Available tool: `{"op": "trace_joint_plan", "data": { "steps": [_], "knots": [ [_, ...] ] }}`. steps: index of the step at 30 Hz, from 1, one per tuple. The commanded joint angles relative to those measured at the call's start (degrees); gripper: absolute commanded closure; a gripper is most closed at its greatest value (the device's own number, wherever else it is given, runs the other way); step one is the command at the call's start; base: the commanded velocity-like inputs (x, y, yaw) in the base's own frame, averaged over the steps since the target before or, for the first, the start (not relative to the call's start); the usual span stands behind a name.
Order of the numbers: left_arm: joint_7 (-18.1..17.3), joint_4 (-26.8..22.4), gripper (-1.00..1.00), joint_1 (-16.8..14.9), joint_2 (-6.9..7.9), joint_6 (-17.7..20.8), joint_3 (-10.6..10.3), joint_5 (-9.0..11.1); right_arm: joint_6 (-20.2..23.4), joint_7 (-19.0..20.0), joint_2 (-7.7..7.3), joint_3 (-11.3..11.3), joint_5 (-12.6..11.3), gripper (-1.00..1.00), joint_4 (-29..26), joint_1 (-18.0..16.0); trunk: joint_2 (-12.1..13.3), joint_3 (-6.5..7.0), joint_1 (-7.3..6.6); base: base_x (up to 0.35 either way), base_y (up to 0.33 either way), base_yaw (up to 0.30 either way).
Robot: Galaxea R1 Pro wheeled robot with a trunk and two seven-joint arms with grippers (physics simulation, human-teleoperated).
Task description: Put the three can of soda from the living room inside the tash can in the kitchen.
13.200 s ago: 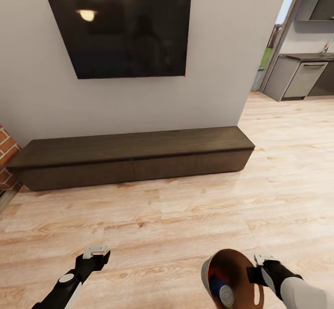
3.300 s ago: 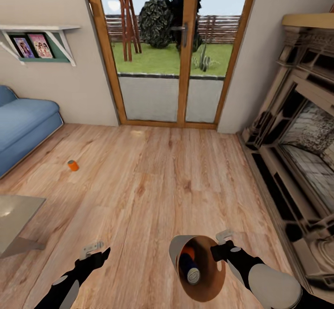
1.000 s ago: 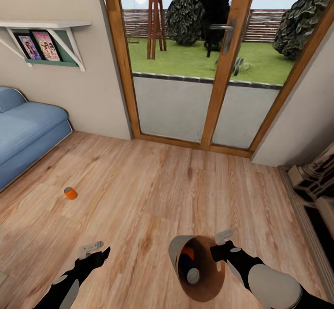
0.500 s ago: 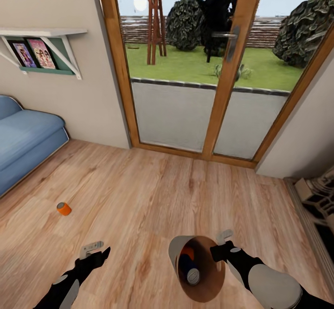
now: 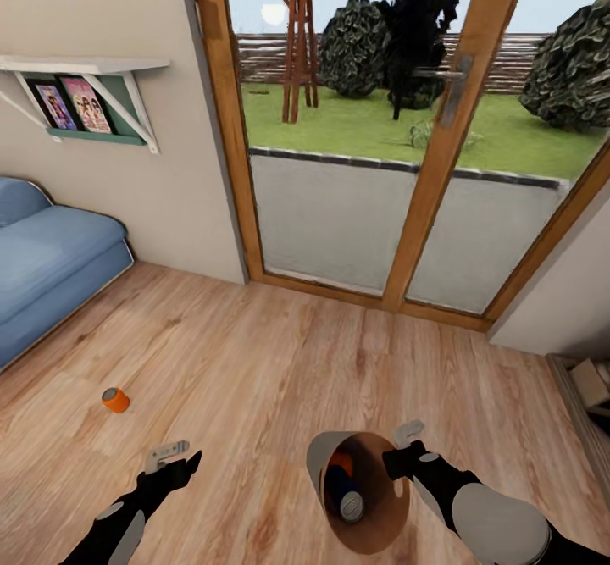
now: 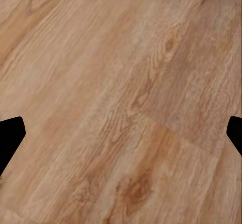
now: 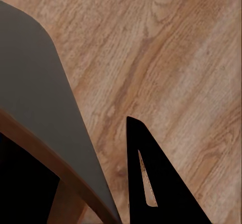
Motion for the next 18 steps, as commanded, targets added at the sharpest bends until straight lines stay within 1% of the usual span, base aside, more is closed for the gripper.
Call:
{"op": "trace_joint_plan", "data": {
  "steps": [1,6,11,18],
  "knots": [
    [0.0,0.0,-1.0,0.0,0.0,0.0,0.0,0.0,0.0,0.3,0.01,-0.7,-0.2,1.0,0.0,0.0,0.0,0.03,0.0,0.277,-0.064,0.238],
    [0.0,0.0,-1.0,0.0,0.0,0.0,0.0,0.0,0.0,0.3,0.02,-0.7,-0.2,1.0,0.0,0.0,0.0,0.2,0.0,0.226,-0.074,0.247],
    [0.0,0.3,-1.0,0.0,-0.07,-1.1,0.0,0.0,0.0,0.3,0.02,-0.6,-0.2,1.0,0.0,0.0,0.0,0.38,0.0,0.191,-0.084,0.252],
    [0.0,0.3,-1.0,0.0,-0.01,-1.4,0.0,0.0,0.0,0.3,0.02,-0.6,-0.2,1.0,0.0,0.0,0.0,0.63,0.0,0.191,-0.109,0.253]
  ]
}}
